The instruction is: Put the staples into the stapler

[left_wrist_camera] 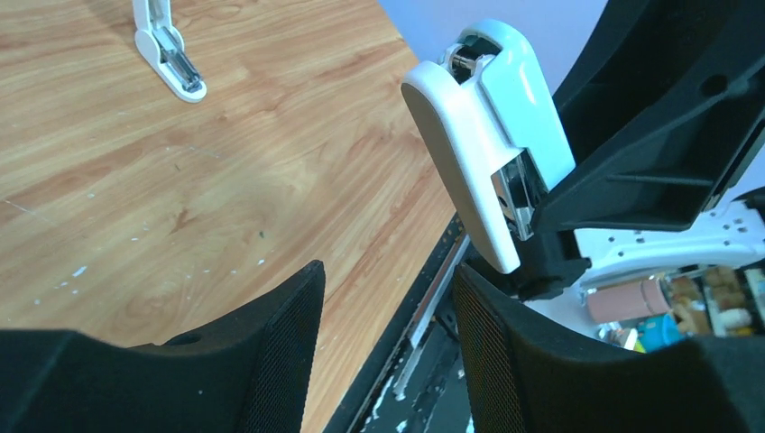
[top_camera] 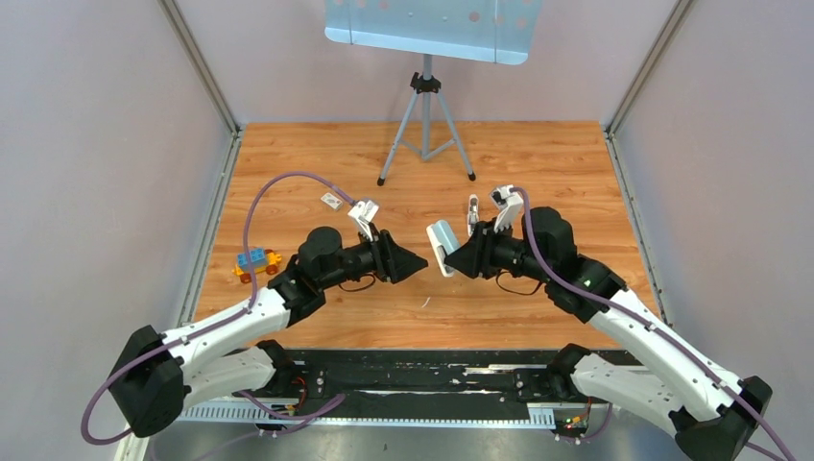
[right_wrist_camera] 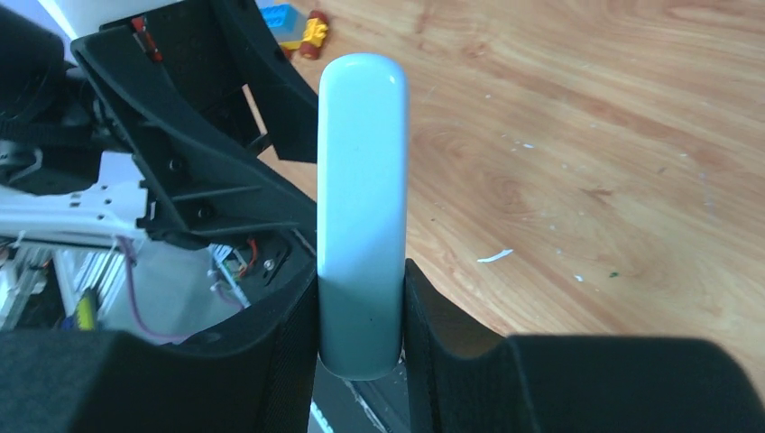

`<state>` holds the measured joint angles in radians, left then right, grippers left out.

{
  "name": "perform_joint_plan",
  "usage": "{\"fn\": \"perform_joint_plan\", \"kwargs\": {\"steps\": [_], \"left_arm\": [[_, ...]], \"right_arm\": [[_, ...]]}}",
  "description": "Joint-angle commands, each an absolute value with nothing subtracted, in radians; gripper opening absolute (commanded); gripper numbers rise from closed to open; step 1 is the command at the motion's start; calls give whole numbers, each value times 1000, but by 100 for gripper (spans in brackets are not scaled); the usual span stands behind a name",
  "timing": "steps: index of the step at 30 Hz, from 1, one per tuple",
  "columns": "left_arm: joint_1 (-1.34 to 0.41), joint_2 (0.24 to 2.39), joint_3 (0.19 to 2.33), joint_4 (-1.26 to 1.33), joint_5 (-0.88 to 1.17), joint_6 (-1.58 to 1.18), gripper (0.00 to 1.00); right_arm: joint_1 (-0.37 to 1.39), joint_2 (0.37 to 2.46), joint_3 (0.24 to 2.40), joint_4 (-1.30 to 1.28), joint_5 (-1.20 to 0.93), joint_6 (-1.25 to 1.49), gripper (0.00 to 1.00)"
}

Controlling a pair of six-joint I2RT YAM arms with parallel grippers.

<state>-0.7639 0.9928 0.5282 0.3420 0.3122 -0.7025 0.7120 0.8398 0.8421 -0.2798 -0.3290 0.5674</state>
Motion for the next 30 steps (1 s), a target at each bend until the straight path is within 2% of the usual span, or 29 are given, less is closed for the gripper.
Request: {"fn": "perform_joint_plan", "kwargs": {"steps": [1, 7, 11, 19, 30], "left_arm": [[-773, 1049, 524, 452, 294, -830, 57], [-777, 1074, 497, 585, 244, -959, 59], [-785, 1112, 500, 636, 234, -992, 57], [-791, 1185, 493, 662, 201, -1038, 41], [-792, 1219, 503, 712, 194, -1048, 43]], "right_arm": [[758, 859, 899, -327, -154, 554, 0], [836, 897, 932, -327, 31, 549, 0], [891, 912, 941, -322, 139, 561, 0], [935, 923, 936, -309, 206, 575, 0], [964, 953, 929, -291, 234, 574, 0]]}}
